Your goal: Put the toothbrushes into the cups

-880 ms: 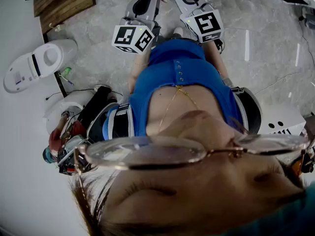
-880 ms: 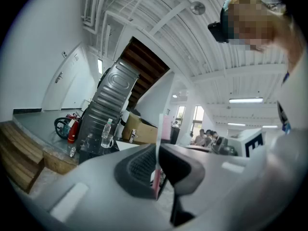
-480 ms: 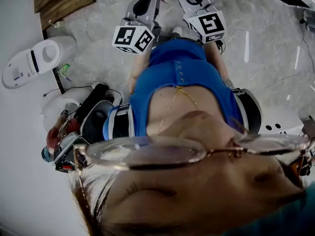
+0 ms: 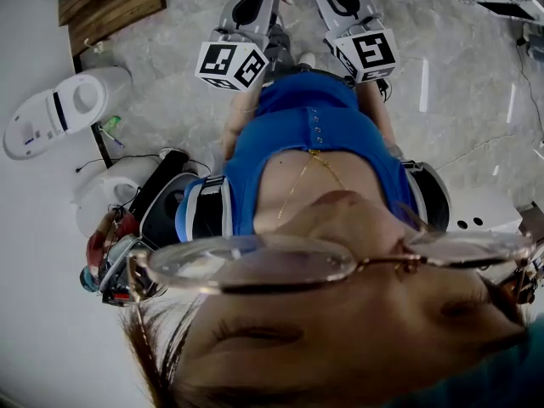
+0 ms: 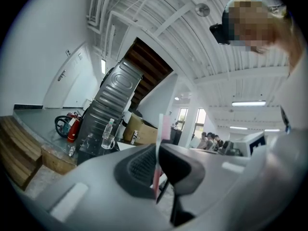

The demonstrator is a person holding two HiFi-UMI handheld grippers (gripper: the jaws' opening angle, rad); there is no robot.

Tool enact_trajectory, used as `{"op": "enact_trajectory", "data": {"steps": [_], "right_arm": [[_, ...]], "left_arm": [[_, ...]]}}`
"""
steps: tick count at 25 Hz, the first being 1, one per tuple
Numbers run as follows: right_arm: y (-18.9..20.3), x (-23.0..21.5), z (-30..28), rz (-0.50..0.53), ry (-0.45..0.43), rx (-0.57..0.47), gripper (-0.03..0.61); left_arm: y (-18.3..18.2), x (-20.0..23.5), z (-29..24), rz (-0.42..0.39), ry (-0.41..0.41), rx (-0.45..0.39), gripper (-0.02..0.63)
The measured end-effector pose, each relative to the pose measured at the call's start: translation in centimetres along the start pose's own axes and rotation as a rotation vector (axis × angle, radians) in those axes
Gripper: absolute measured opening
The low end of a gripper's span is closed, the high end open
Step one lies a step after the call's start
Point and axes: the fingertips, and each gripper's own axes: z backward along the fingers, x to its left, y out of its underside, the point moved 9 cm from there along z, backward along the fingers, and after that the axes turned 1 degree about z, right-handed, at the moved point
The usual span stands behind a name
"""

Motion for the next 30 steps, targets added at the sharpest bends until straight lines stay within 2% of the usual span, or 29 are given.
{"op": "enact_trajectory", "data": {"steps": [6,16,21,30], "right_arm": [[-0.4,-4.0,-5.6,0.003,0.032,0.021,0.023],[-1.8,-7.7,-16.1,0.009,0.069,0.019,0.022],[-2.2,-8.3,-20.4,0.004,0.078,0.024,0.023],[-2.9,-7.5,-25.7,0.02,0.086,0.029,0.022]], "left_arm": [[-1.4,4.6,-6.0,0.018,0.035,0.023,0.017],[-4.7,13.5,-13.9,0.039,0.097,0.028,0.017],[-5.9,17.2,-15.7,0.052,0.102,0.035,0.018],[-6.8,22.3,-15.9,0.08,0.09,0.044,0.017]]}}
